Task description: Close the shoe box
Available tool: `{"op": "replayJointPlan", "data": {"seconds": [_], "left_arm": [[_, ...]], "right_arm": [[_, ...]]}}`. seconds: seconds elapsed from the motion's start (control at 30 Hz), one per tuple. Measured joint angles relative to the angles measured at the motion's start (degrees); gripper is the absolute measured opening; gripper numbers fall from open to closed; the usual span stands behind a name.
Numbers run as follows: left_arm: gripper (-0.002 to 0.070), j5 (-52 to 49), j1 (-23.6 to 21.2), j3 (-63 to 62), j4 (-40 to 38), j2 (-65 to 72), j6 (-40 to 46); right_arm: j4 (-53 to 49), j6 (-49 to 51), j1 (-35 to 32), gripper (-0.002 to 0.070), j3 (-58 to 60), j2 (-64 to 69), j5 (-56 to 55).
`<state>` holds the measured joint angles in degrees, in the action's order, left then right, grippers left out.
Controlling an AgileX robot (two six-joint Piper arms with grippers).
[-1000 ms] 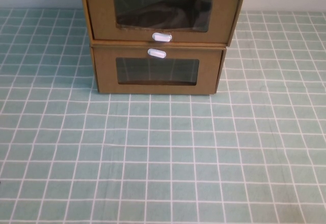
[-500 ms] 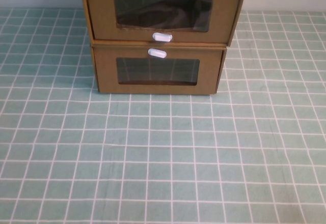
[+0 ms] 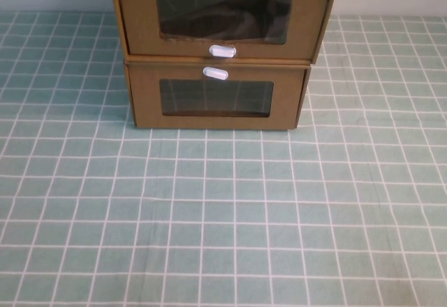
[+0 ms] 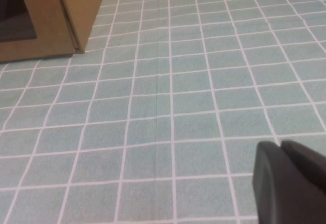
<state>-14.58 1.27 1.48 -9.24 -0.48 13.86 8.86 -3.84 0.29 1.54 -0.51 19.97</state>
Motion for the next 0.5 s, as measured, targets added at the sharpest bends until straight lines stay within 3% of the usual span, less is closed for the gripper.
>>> {"op": "replayJointPlan", "data": {"seconds": [0.13,0.5], "left_arm": [[-0.0005,-5.5,-0.2,0.0,4.1,-0.1,-4.7],[-0.0005,-6.2,-0.2,0.0,4.8,-0.1,-7.4]], "right_arm": [[0.0,0.0,0.0,-0.0011,0.0,0.0,0.0],[0.0,0.0,0.0,-0.0011,0.0,0.0,0.0]]}}
